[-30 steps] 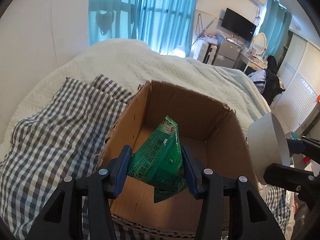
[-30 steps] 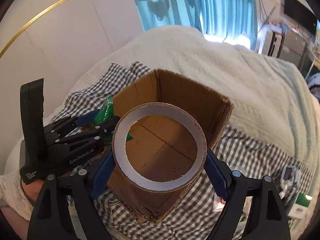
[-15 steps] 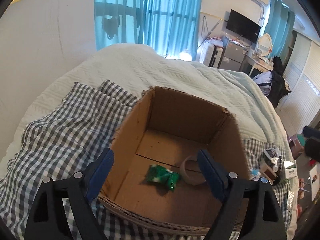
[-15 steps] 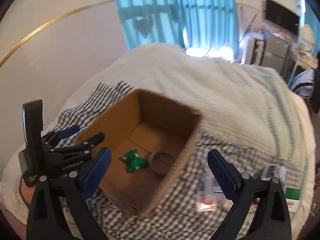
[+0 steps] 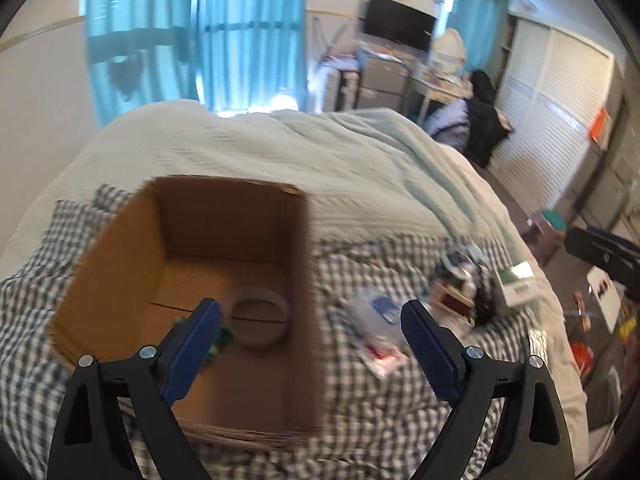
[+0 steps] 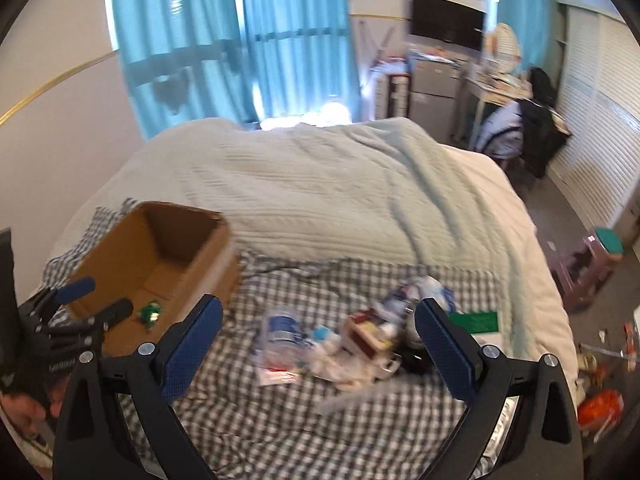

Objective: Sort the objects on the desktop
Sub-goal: 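Drop the tape roll into the box with the right gripper, then grasp the clear cotton-swab tub with the left gripper while the right grasps the bead bracelet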

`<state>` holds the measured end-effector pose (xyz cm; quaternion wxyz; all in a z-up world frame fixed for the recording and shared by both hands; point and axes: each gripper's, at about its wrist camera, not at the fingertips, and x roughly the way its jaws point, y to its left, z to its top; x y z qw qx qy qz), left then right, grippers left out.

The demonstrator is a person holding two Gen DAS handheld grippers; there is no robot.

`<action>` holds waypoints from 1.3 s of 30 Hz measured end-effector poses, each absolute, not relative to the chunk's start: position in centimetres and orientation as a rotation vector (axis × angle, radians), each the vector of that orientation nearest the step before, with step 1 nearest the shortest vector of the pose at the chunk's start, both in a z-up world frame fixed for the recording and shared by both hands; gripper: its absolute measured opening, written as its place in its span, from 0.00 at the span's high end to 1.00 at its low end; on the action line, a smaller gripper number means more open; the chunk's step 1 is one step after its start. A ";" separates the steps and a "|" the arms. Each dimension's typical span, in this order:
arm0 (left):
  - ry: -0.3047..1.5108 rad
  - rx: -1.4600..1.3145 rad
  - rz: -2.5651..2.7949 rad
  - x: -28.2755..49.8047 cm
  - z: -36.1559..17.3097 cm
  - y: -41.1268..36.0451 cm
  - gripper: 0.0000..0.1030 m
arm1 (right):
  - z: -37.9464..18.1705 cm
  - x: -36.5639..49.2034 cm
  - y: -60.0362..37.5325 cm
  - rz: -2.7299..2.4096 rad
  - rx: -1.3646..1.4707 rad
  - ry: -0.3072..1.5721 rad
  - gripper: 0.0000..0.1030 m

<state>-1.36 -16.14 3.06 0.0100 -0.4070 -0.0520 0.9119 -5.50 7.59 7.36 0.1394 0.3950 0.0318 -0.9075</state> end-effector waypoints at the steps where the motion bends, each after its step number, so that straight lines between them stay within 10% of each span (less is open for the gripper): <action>1: -0.150 -1.274 2.831 -1.5 2.7 -15.1 0.09 | 7.2 -5.6 8.4 -2.627 1.149 0.083 0.06; 31: -0.113 -1.549 2.645 -9.0 -10.4 -5.0 0.09 | -5.7 -9.8 15.8 -2.597 1.406 0.020 0.06; 39: -0.204 -1.625 2.642 -11.2 -12.8 -6.9 0.09 | -7.4 -14.6 13.9 -2.536 1.442 0.108 0.42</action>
